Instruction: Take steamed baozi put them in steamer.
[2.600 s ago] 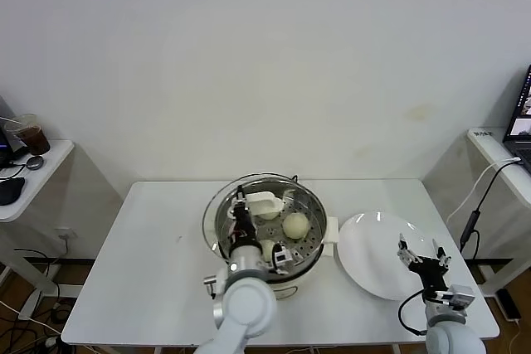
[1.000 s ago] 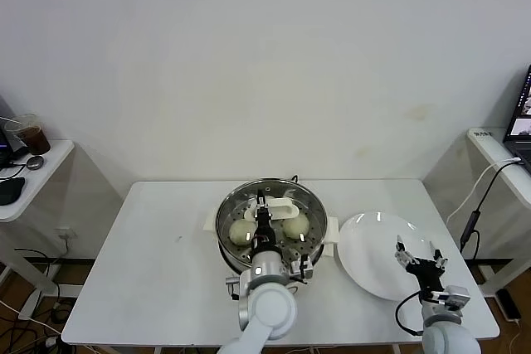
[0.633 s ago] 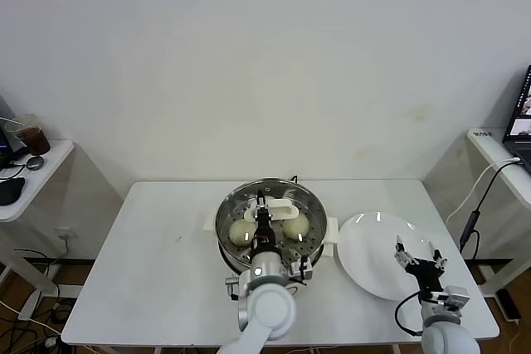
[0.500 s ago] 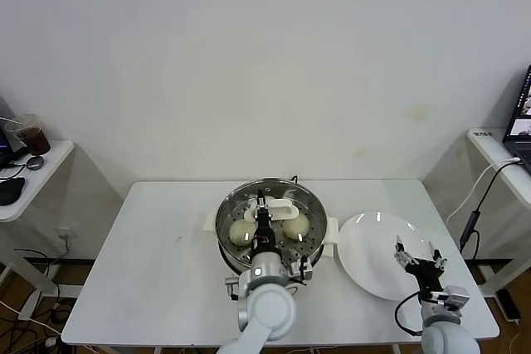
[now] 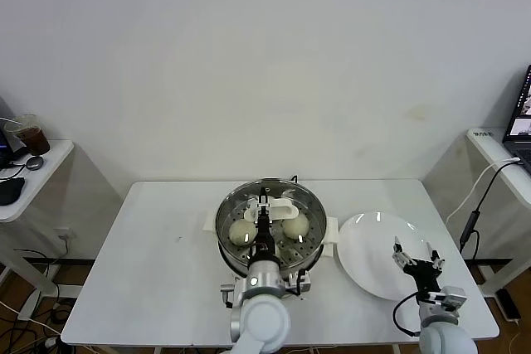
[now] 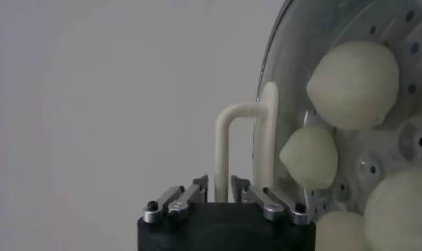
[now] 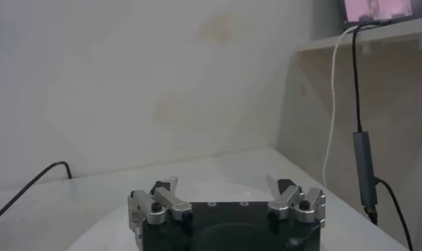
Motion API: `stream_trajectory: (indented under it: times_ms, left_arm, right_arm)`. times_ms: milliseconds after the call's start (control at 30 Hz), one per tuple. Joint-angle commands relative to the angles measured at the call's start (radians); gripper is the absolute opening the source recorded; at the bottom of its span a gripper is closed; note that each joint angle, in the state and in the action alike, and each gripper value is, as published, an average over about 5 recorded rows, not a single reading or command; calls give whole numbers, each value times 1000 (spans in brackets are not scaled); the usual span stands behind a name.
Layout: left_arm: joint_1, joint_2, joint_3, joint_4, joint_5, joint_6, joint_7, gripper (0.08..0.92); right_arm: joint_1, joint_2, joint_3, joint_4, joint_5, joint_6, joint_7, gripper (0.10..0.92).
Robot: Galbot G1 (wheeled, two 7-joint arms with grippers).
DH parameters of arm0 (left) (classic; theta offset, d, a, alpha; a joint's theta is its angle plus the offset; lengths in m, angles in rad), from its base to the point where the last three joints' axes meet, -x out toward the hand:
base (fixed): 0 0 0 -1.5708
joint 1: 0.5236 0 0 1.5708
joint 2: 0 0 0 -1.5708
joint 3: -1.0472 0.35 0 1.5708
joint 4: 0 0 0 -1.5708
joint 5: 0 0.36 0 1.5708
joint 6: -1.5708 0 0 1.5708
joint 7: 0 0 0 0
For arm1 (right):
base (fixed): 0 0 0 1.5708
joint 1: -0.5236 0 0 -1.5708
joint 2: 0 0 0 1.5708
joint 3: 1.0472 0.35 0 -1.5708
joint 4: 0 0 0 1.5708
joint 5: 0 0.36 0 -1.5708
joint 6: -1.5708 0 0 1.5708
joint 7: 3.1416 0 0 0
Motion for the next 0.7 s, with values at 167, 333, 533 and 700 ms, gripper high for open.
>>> stream_trajectory:
  times_ms: [167,333,533,700]
  left_arm:
    - [84,62,-2,-159,-20,-17,23,671]
    - [94,71,0,-173,-22,-17,24,797]
    - [125,91,-48,-268,-45,-17,4,822]
    - [158,104,-171,-368,-201,-29,-153,823]
  right_arm:
    - [7,3,-10,-5,-5,-1,1,823]
    - [4,5,-11,-1,-7,0,1,823]
    - [-2,2,-8,7,-6,4,0,823]
    - [-11,5,-5,47,0,-14,-6,823]
